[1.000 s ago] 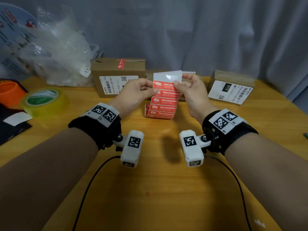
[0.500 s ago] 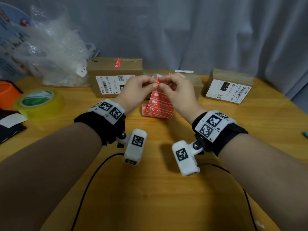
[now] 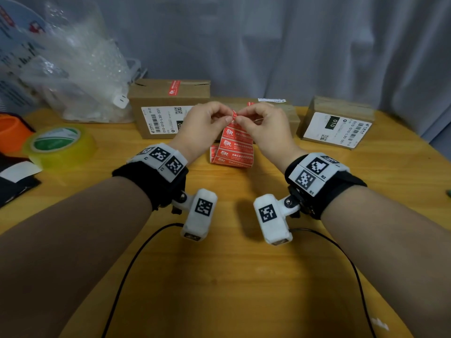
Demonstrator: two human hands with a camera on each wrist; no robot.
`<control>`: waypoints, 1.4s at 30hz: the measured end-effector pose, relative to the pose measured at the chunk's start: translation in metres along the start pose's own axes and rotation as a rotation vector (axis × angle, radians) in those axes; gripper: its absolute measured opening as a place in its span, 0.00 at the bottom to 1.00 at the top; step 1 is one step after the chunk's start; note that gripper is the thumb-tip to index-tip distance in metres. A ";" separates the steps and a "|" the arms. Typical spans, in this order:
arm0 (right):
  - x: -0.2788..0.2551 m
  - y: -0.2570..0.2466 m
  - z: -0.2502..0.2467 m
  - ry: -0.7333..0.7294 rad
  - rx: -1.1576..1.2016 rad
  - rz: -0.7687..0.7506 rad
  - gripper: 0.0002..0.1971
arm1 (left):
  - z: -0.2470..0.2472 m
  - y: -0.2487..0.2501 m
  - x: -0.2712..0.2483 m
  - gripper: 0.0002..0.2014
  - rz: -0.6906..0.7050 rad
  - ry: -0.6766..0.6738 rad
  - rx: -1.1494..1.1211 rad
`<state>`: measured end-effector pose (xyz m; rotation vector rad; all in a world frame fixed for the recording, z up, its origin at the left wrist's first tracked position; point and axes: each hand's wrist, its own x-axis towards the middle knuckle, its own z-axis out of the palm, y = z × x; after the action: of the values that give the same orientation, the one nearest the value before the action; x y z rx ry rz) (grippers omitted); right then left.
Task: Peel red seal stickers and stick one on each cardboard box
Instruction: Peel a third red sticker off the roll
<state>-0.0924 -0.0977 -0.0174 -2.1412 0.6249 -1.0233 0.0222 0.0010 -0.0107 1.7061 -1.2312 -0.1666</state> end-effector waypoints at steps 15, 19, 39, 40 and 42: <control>0.002 0.001 -0.004 -0.029 -0.035 0.029 0.07 | 0.003 0.006 0.001 0.13 0.034 -0.036 0.179; 0.000 0.002 -0.006 -0.071 0.020 0.037 0.07 | 0.006 0.005 -0.002 0.15 0.051 -0.009 0.200; -0.005 -0.002 -0.012 -0.181 0.099 0.046 0.21 | -0.003 0.013 -0.004 0.18 -0.082 -0.012 -0.307; -0.005 -0.002 -0.011 -0.159 0.067 0.023 0.21 | -0.002 0.013 -0.003 0.19 -0.069 -0.002 -0.284; -0.004 -0.004 -0.010 -0.117 0.014 -0.015 0.17 | -0.002 0.011 -0.001 0.19 -0.051 0.019 -0.251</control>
<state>-0.1026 -0.0960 -0.0119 -2.1782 0.5449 -0.8999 0.0158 0.0029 -0.0022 1.5182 -1.1043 -0.3216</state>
